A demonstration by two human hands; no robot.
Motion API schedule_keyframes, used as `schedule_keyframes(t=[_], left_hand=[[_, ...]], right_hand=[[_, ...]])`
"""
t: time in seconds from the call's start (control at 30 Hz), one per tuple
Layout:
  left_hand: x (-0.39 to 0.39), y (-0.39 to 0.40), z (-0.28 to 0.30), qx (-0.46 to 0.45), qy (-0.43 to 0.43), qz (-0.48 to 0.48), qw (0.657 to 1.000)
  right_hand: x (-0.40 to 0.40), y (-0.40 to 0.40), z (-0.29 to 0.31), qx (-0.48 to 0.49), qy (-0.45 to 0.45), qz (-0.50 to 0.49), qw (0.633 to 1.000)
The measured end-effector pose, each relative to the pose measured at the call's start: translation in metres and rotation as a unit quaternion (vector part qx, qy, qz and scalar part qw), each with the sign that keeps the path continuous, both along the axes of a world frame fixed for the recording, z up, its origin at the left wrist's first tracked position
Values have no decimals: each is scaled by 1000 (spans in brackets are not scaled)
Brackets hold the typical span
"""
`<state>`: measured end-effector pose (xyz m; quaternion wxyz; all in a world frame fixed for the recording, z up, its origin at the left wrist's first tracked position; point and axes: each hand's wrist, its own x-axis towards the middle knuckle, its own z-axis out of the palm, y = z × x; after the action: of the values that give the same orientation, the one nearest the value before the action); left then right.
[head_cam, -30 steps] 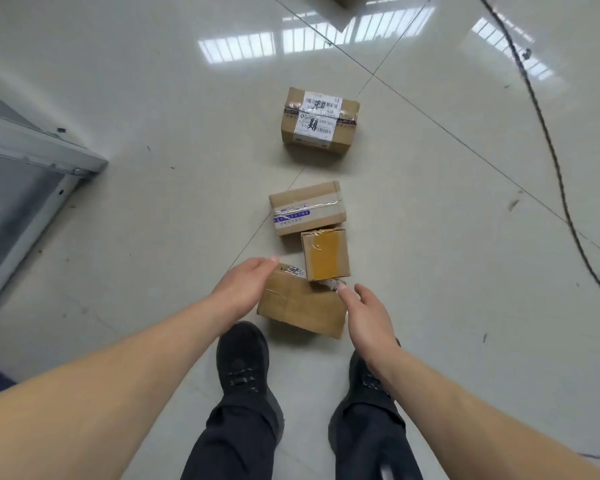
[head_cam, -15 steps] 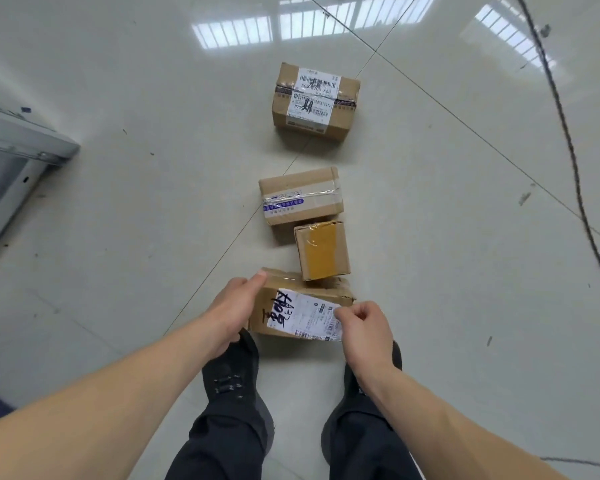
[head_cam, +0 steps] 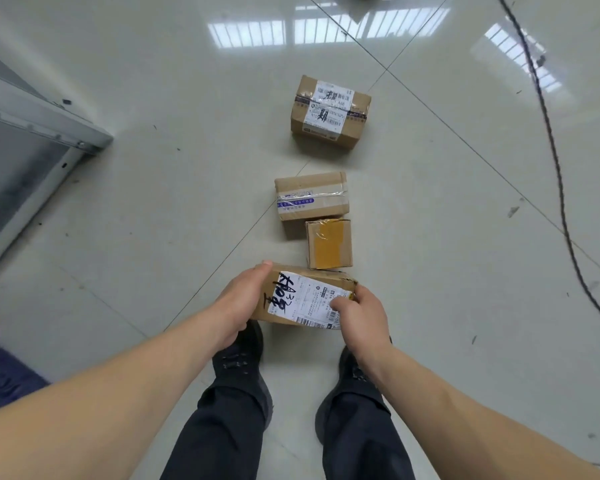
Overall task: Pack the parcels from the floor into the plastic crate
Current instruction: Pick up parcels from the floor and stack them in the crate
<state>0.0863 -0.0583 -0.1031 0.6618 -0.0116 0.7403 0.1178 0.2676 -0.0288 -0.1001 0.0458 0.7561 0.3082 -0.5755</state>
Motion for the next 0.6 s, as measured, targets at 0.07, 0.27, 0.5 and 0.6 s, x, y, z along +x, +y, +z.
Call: schedule_keyframes(t=[0.07, 0.27, 0.5, 0.6], left_hand=[[-9, -2, 41, 12, 4, 0, 1000], [-37, -6, 196, 90, 39, 35, 995], [-63, -16, 366, 175, 92, 177, 964], [-66, -32, 434, 221, 129, 210, 944]], right_hand=[[-6, 3, 42, 10, 13, 3, 1000], [-34, 24, 186, 61, 39, 40, 997], [-73, 43, 356, 157, 94, 118, 976], [-85, 39, 421, 196, 105, 152, 963]])
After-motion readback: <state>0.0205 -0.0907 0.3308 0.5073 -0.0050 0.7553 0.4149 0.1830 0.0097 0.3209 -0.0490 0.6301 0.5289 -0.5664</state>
